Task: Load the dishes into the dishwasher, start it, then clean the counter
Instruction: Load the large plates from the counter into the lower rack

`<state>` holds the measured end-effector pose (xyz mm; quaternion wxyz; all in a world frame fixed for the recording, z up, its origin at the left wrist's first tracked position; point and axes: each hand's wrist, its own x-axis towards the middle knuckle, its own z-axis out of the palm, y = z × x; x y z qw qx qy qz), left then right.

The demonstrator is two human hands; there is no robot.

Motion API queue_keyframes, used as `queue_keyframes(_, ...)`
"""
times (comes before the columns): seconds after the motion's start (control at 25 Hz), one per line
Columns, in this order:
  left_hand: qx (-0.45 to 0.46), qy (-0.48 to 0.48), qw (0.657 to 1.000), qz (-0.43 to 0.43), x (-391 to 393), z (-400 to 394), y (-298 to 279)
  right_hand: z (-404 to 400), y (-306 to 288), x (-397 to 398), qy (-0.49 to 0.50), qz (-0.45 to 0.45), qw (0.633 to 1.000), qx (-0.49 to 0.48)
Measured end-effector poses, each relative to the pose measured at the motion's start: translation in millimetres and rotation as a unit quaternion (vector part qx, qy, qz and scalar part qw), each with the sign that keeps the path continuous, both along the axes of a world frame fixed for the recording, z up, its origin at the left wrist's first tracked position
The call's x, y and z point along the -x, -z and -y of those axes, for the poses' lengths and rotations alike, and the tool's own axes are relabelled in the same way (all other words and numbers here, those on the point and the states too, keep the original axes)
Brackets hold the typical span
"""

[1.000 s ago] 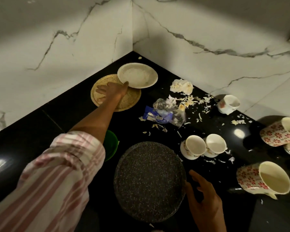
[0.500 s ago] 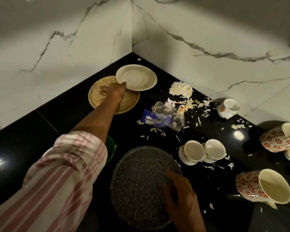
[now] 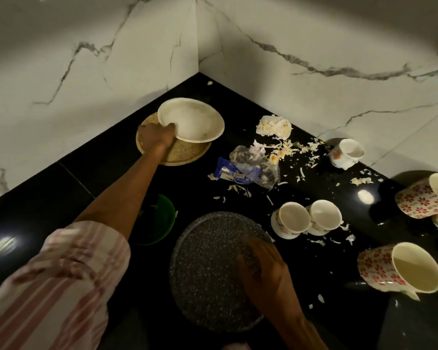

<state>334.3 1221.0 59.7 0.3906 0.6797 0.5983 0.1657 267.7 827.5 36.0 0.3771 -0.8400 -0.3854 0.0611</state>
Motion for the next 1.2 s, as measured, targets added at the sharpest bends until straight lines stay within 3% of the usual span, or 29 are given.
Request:
queue_keyframes(0.12, -0.095, -0.014, 0.992, -0.083, 50, -12, 1, -19, -3, -7, -0.011, -0.015, 1.0, 0.002)
queue_keyframes(0.2, -0.073, -0.018, 0.99, -0.118, 80, -27, 10, -31, -5, -9, -0.027, -0.01, 1.0, 0.004)
queue_keyframes(0.4, 0.028, -0.034, 0.997, -0.066, 113, -53, 38, -56, -18, -11, -0.059, 0.031, 0.998, 0.006)
queue_keyframes(0.6, 0.078, -0.031, 0.996, -0.01, 91, -23, 14, -67, -27, -13, -0.082, 0.038, 0.995, 0.037)
queue_keyframes(0.8, 0.18, -0.058, 0.978, 0.088, 70, -57, 41, -69, -31, -16, -0.078, 0.038, 0.995, 0.051)
queue_keyframes(1.04, 0.101, -0.016, 0.993, -0.051, 41, -17, 19, -66, -33, -16, -0.077, 0.029, 0.994, 0.067)
queue_keyframes(1.12, 0.106, -0.012, 0.993, -0.043, 34, -20, 23, -63, -34, -17, -0.074, 0.017, 0.995, 0.07)
queue_keyframes(1.2, 0.157, -0.013, 0.987, 0.017, 32, -29, 23, -61, -33, -21, -0.069, 0.019, 0.995, 0.066)
